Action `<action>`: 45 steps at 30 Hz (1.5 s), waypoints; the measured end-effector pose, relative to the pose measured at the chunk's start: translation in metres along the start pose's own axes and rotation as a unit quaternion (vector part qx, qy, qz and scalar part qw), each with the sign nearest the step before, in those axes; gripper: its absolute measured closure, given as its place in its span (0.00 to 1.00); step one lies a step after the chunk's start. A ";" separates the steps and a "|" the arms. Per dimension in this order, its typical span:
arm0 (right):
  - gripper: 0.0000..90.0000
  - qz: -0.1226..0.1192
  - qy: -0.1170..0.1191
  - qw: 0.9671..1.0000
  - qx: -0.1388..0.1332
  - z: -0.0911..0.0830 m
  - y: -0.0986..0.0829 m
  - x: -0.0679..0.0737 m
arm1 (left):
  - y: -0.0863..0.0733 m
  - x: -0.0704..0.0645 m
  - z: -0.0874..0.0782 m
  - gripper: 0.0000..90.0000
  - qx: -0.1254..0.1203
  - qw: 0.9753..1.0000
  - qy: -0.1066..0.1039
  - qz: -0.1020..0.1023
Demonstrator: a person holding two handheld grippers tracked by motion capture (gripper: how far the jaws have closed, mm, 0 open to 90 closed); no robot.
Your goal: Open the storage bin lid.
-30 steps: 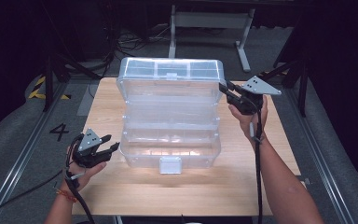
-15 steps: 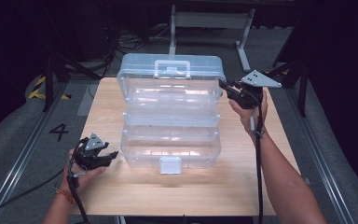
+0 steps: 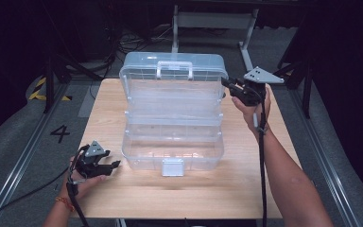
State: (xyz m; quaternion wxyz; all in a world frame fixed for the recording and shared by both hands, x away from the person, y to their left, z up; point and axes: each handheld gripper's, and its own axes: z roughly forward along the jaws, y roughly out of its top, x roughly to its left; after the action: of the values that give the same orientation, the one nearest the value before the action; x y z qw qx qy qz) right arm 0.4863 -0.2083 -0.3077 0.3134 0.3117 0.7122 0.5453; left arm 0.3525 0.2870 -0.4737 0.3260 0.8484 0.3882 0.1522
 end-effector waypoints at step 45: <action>0.85 0.024 -0.008 0.999 0.037 0.032 0.008 -0.020 | -0.006 -0.001 0.004 0.33 -0.018 1.000 -0.002 -0.006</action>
State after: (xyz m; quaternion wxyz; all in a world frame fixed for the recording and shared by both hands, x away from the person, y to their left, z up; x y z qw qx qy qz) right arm 0.5247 -0.2037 -0.3045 0.2943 0.3449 0.7212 0.5237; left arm 0.3504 0.2871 -0.4802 0.3425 0.8404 0.3902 0.1557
